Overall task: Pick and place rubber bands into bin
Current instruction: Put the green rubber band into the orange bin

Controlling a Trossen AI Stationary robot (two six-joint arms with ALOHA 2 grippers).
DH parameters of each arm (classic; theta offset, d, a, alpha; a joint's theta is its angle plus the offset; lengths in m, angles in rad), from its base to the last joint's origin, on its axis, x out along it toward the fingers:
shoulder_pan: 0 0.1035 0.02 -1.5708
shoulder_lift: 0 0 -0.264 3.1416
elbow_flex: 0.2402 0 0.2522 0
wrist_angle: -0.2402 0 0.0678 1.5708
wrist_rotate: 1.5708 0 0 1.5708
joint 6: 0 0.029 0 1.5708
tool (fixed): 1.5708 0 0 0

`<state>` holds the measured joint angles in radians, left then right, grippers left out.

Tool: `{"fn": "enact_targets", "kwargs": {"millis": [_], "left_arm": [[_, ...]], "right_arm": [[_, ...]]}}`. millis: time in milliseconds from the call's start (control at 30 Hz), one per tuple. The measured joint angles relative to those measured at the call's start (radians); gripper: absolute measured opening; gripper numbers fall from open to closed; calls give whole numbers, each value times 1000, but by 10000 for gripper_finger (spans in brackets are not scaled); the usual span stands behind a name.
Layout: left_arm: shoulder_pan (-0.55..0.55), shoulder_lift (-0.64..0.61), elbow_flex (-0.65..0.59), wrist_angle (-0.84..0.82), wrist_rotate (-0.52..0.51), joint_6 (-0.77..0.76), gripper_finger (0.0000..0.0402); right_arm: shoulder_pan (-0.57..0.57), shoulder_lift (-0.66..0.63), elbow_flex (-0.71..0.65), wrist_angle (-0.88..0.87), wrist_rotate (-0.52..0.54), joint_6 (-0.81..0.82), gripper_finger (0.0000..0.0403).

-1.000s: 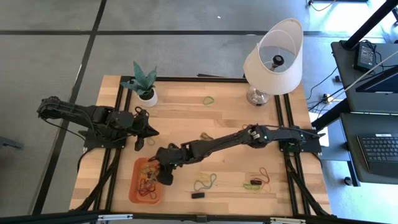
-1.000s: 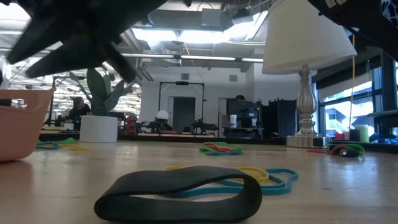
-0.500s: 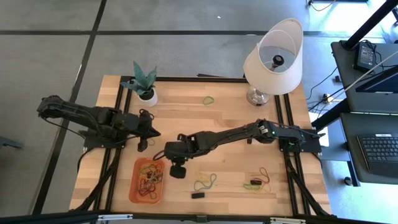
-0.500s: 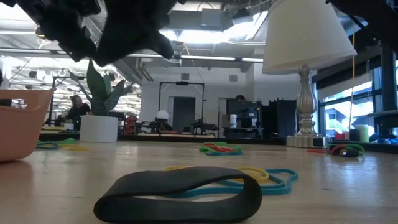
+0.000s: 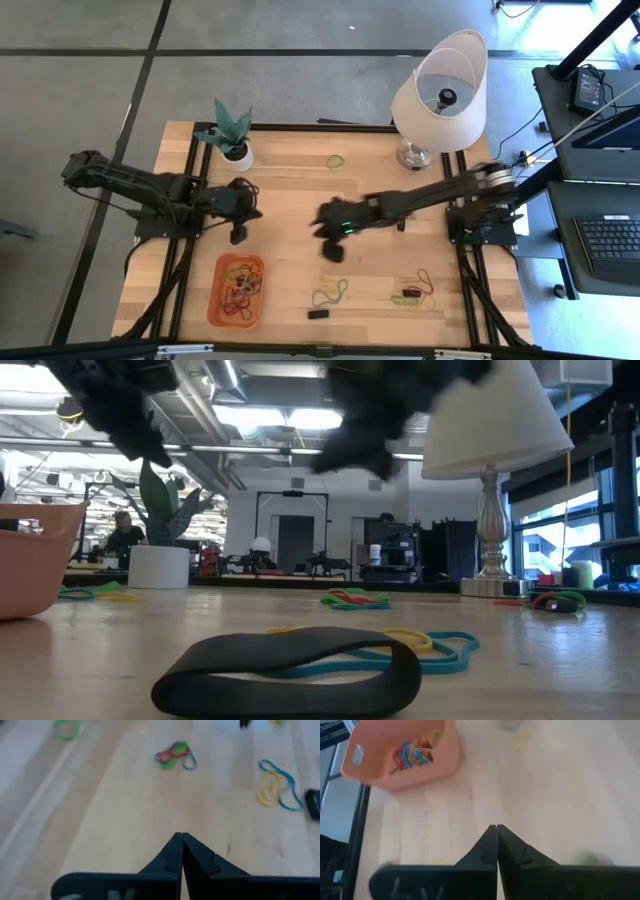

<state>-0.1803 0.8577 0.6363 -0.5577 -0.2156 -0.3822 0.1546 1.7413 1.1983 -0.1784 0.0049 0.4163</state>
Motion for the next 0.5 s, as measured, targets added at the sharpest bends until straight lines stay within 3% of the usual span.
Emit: {"fn": "enact_targets", "kwargs": {"millis": [133, 267, 500], "left_arm": [[9, 68, 74, -55, -52, -39, 3], [32, 174, 157, -171, -60, -95, 3], [94, 323, 228, -305, -53, -328, 3]], "right_arm": [[-9, -280, -305, 84, 0, 47, 2], [-9, -519, -516, 78, 0, 53, 7], [-14, -784, -711, 93, 12, 51, 15]]}}
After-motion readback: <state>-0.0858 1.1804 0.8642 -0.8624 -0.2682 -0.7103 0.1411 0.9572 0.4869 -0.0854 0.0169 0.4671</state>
